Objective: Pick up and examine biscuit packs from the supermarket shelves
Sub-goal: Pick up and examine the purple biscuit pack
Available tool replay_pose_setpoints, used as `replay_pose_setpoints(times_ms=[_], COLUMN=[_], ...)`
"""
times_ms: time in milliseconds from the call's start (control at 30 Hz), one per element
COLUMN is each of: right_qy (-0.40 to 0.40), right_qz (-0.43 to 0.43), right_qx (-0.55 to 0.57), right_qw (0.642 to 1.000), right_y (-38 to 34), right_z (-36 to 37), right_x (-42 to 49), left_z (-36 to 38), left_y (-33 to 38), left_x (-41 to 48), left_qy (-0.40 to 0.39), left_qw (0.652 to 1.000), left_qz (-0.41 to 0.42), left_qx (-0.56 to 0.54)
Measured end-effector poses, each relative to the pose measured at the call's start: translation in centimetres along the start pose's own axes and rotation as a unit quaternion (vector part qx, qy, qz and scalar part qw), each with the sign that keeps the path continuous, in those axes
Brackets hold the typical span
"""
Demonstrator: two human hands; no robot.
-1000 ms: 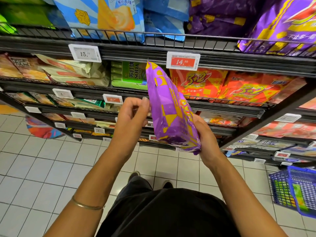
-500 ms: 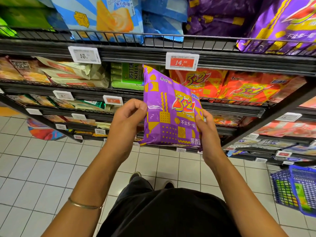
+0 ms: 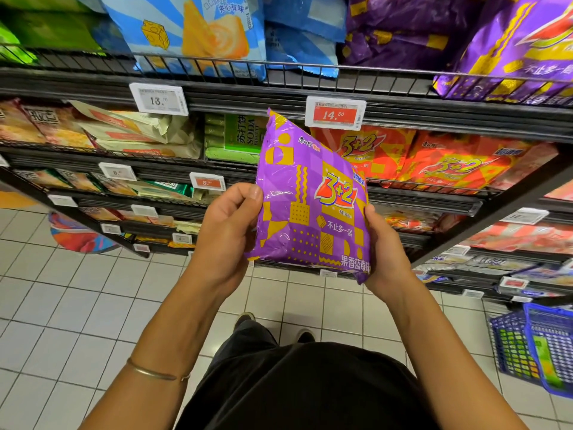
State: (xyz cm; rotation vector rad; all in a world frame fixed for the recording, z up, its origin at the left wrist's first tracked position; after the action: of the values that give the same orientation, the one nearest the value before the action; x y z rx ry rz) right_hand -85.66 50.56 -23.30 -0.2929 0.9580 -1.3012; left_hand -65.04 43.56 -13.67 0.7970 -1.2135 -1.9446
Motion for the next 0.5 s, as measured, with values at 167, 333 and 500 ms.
replay_pose_setpoints(times_ms=[167, 333, 500], right_qy=[0.001, 0.016, -0.006], right_qz=[0.009, 0.028, -0.062], right_qx=[0.004, -0.058, -0.14], right_qw=[1.0, 0.998, 0.988], right_y=[0.1, -0.7, -2.9], right_z=[-0.5, -0.3, 0.4], right_x=[0.1, -0.6, -0.8], left_z=[-1.0, -2.4, -2.5], left_y=[-0.6, -1.1, -2.5], left_x=[-0.2, 0.3, 0.7], left_qy=[-0.016, -0.012, -0.053], left_qw=[0.999, 0.994, 0.989], left_qz=[-0.039, -0.074, -0.134], left_qx=[-0.022, -0.075, -0.038])
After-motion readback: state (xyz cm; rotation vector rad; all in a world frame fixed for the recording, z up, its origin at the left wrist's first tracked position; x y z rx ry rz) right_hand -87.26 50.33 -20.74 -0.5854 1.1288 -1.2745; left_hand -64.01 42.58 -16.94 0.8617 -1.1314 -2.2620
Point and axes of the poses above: each hand's wrist, its own x-axis towards the middle knuckle, its own z-axis out of the palm, y = z × x, the point moved 4 cm from there along x, towards the middle knuckle, and after that the axes turned 15 degrees about -y, right-handed, at the moved point
